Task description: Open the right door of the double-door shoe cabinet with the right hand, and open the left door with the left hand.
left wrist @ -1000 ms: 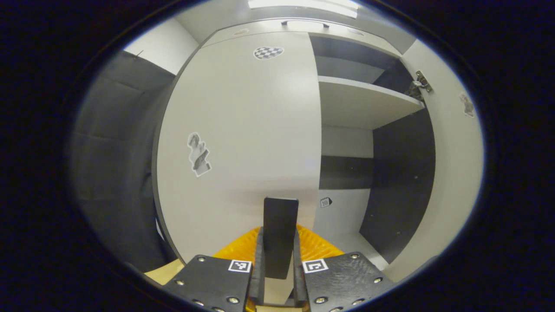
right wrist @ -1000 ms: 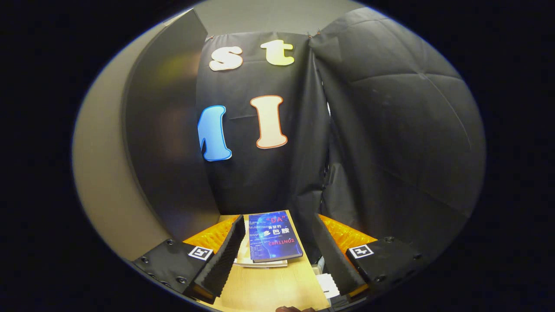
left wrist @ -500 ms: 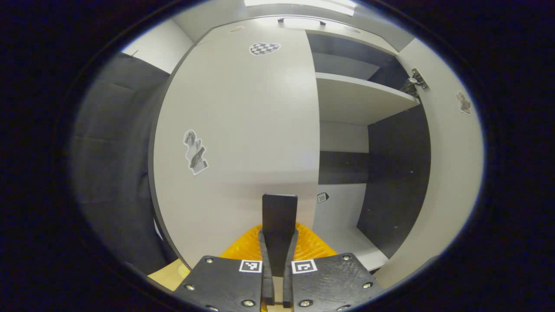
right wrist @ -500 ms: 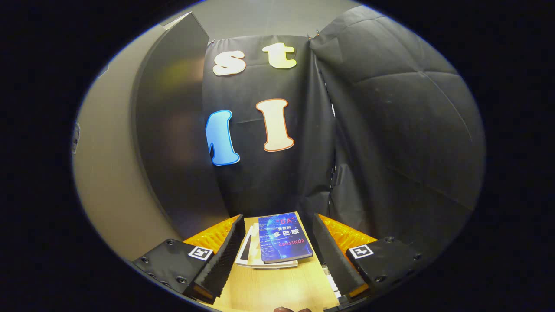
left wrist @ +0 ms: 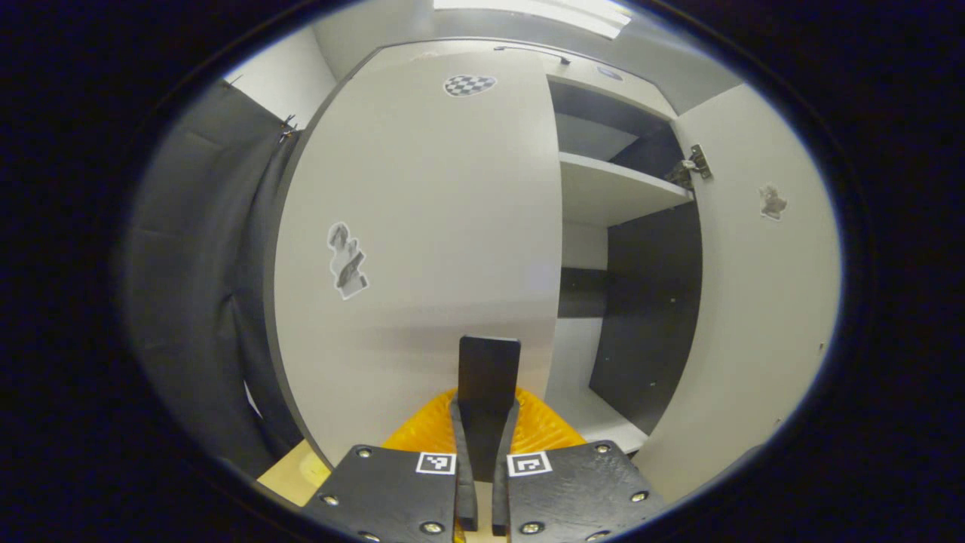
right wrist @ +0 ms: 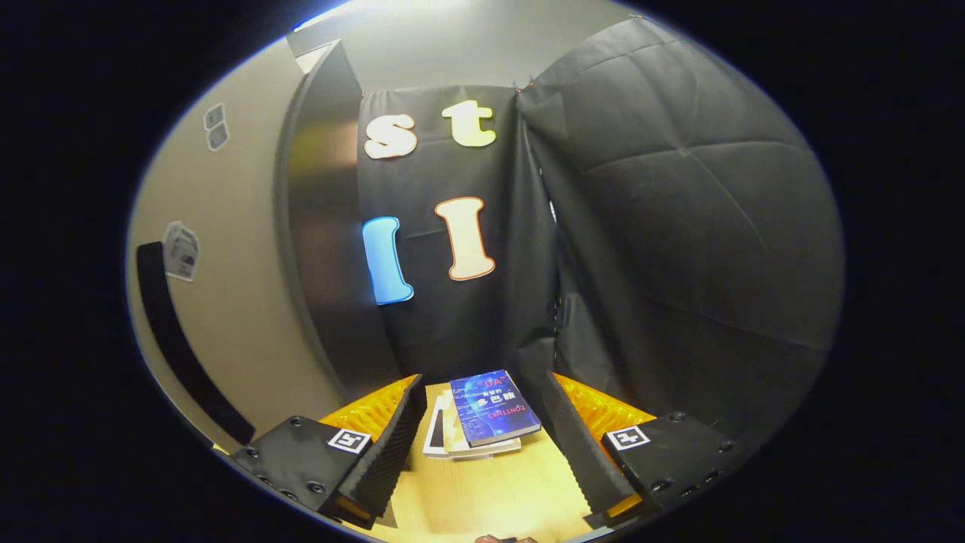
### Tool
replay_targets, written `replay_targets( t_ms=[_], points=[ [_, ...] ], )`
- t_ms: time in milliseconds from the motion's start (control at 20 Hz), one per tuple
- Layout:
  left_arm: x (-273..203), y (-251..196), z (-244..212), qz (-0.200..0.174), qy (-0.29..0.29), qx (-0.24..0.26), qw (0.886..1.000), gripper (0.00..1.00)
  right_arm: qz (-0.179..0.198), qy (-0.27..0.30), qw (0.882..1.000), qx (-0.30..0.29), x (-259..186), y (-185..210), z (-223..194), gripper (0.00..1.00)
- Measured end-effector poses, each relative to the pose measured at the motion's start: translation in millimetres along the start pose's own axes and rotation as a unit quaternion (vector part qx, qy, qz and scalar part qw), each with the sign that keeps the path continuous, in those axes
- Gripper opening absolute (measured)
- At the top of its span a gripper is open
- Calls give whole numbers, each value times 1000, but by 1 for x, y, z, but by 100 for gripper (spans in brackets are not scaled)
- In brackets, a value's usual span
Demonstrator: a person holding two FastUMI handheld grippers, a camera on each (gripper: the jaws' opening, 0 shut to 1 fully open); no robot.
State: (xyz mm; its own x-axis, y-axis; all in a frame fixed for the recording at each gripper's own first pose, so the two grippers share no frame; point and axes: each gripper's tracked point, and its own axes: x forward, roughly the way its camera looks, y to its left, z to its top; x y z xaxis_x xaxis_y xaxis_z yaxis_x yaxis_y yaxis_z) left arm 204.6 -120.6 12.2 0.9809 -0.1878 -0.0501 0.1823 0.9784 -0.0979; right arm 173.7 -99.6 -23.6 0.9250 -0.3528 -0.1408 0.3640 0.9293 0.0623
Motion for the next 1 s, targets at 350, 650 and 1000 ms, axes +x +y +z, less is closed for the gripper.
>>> replay_targets(
  t_ms=[350,650,1000],
  points=[
    [-26,15,-1,-44,11,-1,999,10,-35,-24,999,9,-86,16,-5,92],
    [-51,37,-5,-56,9,-5,998,10,-39,-33,999,2,-133,40,-20,92],
    [-91,75,-4,-51,0,-10,999,10,-19,-38,999,3,-158,75,-24,92]
  ],
)
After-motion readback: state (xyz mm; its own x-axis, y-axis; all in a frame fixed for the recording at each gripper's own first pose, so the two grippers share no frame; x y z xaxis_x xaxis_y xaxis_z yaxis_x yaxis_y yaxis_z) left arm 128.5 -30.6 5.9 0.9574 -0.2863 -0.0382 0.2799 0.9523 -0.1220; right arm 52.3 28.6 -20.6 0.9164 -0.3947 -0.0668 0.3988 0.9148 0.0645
